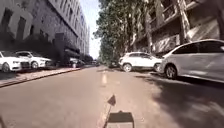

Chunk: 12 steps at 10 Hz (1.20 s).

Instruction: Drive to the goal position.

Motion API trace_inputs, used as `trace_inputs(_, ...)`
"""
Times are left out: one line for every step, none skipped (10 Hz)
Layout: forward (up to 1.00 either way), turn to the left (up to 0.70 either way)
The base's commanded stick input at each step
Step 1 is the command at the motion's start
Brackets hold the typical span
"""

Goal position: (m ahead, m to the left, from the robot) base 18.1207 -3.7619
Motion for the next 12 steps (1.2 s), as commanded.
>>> trace_inputs(0.70, 0.00)
trace_inputs(0.70, 0.00)
trace_inputs(0.70, 0.00)
trace_inputs(0.70, 0.00)
trace_inputs(0.70, 0.00)
trace_inputs(0.70, 0.00)
trace_inputs(0.70, 0.00)
trace_inputs(0.70, 0.00)
trace_inputs(0.70, 0.00)
trace_inputs(0.70, 0.00)
trace_inputs(0.70, 0.00)
trace_inputs(0.70, 0.00)
